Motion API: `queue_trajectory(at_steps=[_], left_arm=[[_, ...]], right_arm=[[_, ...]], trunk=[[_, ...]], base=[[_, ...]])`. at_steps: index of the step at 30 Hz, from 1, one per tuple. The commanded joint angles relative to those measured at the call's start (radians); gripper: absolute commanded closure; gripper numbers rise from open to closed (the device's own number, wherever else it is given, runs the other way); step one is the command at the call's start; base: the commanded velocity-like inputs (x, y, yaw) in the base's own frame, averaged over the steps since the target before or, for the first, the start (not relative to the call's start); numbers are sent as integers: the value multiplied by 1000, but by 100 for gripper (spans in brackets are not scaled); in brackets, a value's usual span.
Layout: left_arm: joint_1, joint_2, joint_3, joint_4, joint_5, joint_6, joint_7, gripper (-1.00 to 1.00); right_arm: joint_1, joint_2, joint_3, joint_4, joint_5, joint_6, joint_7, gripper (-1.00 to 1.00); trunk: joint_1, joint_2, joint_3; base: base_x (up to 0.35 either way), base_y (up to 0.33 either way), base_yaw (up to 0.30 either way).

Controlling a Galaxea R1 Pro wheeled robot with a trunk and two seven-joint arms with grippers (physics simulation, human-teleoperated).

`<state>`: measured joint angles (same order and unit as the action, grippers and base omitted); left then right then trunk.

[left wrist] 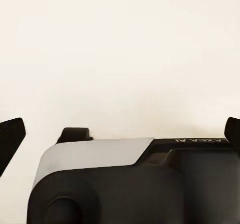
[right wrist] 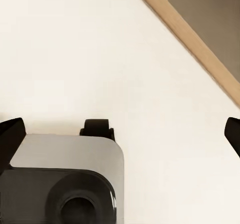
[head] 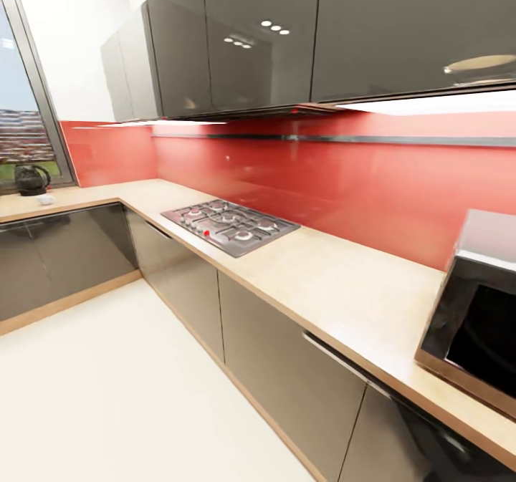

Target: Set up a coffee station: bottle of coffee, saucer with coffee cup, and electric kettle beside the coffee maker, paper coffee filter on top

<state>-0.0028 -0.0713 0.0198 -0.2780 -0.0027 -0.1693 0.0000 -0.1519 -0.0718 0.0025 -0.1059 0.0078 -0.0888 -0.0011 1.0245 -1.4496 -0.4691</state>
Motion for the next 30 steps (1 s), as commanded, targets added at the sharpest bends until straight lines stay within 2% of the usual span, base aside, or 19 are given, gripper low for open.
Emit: queue_trajectory(at_steps=[1,8,18,30], left_arm=[[0,-1,2,0,0,-3,0,-100],[0,0,2,0,0,-3,0,-100],[0,1,2,0,0,-3,0,-100],[0,0,2,0,0,-3,0,-100]], right_arm=[[0,1,0,1,1,-3,0,-100],[0,8,-1,0,0,-5,-2,-100],[0,9,1,-1,1,-6,-7,-100],[0,9,2,-2,1,-7,-8,-100]], trunk=[[0,0,-1],[0,0,-1],[0,0,-1],[0,0,-1]], base=[[268,193,8],[282,174,79],[308,112,228],[323,15,242]])
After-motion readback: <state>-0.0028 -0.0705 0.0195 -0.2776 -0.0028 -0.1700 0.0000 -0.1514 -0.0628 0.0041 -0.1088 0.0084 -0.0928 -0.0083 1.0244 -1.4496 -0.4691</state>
